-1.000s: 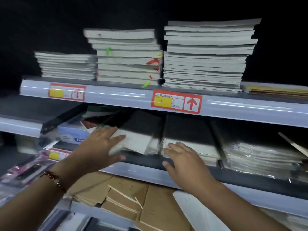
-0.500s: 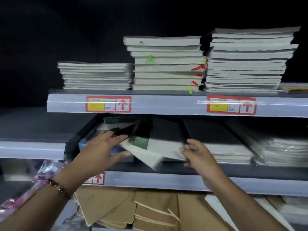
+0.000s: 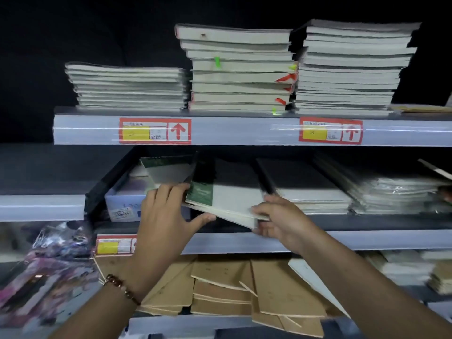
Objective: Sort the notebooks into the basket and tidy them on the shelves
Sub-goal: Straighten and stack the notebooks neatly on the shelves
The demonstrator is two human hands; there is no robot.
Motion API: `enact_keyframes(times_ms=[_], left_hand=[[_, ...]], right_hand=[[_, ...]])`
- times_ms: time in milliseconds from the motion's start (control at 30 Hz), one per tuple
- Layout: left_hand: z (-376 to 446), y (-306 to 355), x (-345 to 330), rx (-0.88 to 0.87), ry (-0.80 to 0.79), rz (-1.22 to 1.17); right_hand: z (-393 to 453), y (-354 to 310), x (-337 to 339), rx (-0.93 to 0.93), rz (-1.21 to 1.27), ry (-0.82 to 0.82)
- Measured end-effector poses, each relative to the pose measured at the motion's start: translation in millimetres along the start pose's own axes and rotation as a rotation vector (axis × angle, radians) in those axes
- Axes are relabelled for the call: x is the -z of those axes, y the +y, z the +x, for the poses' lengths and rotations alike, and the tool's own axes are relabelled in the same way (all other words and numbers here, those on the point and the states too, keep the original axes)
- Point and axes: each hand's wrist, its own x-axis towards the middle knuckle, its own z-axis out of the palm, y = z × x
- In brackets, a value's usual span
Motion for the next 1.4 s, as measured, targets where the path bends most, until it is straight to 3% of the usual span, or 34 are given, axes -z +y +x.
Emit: enact_keyframes(times_ms=[167,300,500,667,933,1167,1300,1400], left_hand=[[-11.0,25.5,-6.2,0.087,0.067,-0.158],[-17.6,34.7,-4.2,0.038,0.001,-0.302],[15.2,-31.7,-2.5,0.06,-0.172,0.11],[23.4,-51.5,-1.2,0.007,-0.013,0.085],[15.7,12.6,-21.1,-0.195,0.135,-0.007],[-6.0,96.9,-62.2,-0.485,0.066,0.007],[4.5,111.5,-72.4,-0.448,0.073,-0.009],[19.1,116.1,-83.4,-0.406,-0.046,0.086]], right_hand=[[0.3,-18.9,0.3,0.076,0.004,0.012],[6.2,-40.6,18.3,0.132,0.018,0.063],[9.1,-42.8,33.9,0.024,0.24,0.154],[6.7,-48.3,33.4,0.005,0.393,0.157],[1.4,-50.2,32.6,-0.003,0.506,0.108],[6.2,-47.4,33.1,0.01,0.429,0.109],[8.3,-48.3,34.4,0.027,0.397,0.123],[7.3,-51.7,34.1,0.031,0.374,0.118]])
